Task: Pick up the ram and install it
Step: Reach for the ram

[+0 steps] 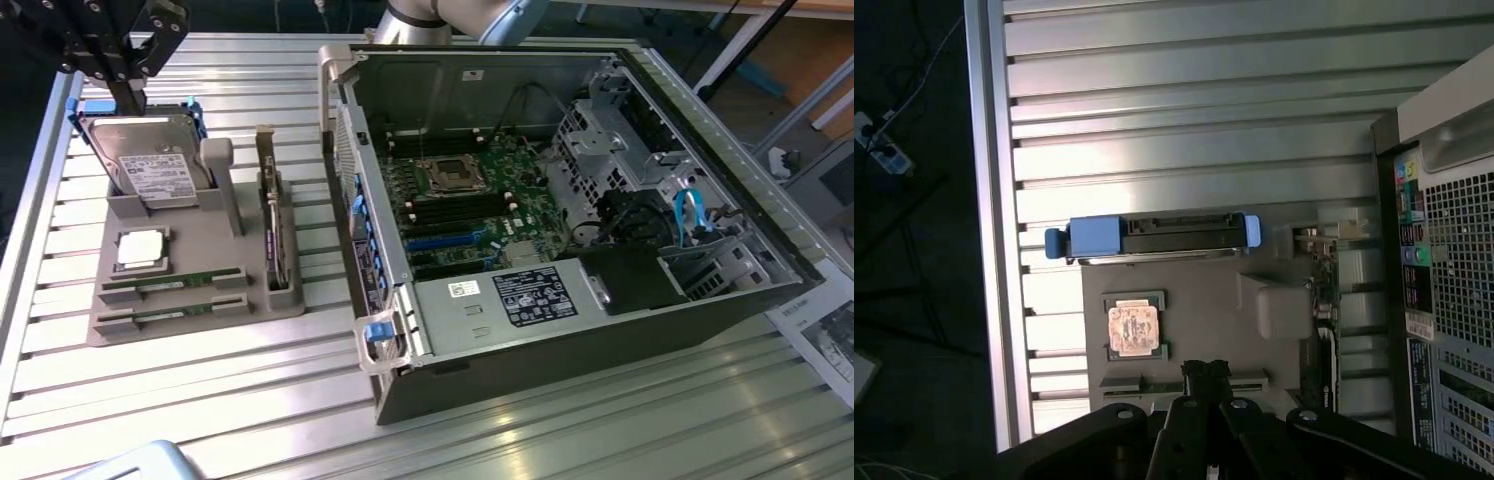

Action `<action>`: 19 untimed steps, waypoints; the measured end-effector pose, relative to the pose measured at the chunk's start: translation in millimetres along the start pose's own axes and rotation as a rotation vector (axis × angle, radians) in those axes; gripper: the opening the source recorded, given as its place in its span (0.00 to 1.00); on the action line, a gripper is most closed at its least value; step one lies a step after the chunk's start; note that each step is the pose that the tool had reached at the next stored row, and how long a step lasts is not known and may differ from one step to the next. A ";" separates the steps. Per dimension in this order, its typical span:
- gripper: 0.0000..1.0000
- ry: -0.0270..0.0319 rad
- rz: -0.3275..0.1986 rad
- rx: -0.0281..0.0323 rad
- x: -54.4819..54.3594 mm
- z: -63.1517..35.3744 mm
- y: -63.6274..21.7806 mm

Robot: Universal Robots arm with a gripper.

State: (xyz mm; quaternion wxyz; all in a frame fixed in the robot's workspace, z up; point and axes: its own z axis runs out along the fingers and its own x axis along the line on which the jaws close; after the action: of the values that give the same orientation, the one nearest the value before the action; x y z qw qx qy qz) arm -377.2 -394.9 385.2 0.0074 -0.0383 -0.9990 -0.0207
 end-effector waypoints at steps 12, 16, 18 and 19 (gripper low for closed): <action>0.10 0.0001 0.000 0.0000 0.4 -0.5 -11.1; 0.10 0.0001 0.000 0.0001 0.6 -0.8 -18.3; 0.10 0.0001 0.000 0.0001 0.6 -0.8 -18.3; 0.10 0.0001 0.000 0.0001 0.6 -0.8 -18.3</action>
State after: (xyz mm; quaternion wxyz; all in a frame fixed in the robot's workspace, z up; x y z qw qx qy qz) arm -379.2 -413.1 385.3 0.0075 -0.0383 -0.9990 -0.0207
